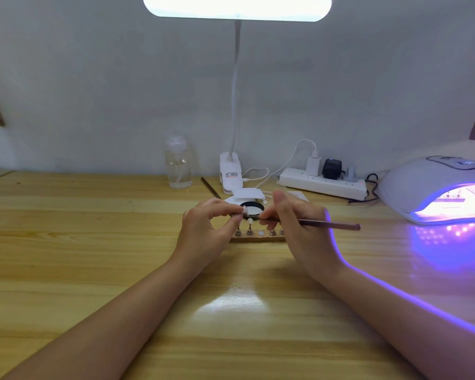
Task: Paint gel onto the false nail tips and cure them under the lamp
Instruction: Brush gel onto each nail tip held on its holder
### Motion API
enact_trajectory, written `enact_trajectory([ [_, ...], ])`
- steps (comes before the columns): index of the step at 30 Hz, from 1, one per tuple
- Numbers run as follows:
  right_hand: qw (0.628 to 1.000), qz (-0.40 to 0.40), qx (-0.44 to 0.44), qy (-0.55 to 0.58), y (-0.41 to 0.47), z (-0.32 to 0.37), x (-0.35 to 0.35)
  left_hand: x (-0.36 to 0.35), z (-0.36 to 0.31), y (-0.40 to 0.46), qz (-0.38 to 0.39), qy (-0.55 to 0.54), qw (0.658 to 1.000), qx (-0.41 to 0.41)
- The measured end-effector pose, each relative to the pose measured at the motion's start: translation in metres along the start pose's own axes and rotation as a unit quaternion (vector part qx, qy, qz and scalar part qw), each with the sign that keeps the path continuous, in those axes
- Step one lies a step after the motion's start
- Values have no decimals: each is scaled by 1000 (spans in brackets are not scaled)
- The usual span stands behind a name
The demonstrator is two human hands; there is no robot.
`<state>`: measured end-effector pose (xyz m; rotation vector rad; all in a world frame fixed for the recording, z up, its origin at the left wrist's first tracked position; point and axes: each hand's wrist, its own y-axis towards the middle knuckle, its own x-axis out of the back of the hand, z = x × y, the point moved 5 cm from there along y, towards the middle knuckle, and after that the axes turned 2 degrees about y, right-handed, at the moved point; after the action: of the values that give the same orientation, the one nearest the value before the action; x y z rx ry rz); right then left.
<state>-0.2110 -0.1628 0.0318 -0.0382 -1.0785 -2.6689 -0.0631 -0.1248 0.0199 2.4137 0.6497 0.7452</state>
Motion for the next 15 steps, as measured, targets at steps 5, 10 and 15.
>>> enact_trajectory([
  [5, 999, -8, 22, -22, 2, 2, 0, 0, 1, 0, -3, 2, 1000, 2],
  [10, 999, -2, -27, 17, 2, -2, 1, 0, 0, 0, 3, 8, 1000, 1],
  [15, 1000, -7, 1, -18, 3, 2, 0, 0, 0, 0, 0, 8, 1000, 5],
])
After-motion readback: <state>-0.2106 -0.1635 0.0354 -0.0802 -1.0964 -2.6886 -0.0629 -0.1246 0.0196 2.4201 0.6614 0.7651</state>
